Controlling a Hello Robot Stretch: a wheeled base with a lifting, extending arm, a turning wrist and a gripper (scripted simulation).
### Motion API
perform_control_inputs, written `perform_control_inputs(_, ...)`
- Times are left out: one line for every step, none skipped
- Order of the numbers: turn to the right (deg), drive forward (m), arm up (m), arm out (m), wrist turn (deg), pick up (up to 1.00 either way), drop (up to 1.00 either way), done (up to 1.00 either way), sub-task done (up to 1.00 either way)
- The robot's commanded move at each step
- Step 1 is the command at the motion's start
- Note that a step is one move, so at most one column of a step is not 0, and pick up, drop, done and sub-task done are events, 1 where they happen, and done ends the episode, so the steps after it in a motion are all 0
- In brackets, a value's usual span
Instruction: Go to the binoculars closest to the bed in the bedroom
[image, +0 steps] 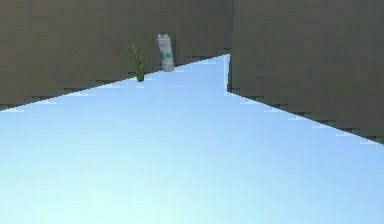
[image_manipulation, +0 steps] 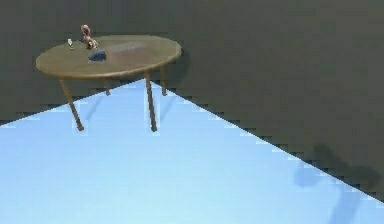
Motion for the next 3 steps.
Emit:
perform_control_inputs(0.0,1.00,0.00,0.00,0.0,0.00,0.00,0.00,0.00)
perform_control_inputs(0.0,1.00,0.00,0.00,0.0,0.00,0.00,0.00,0.00)
perform_control_inputs(0.0,1.00,0.00,0.00,0.0,0.00,0.00,0.00,0.00)
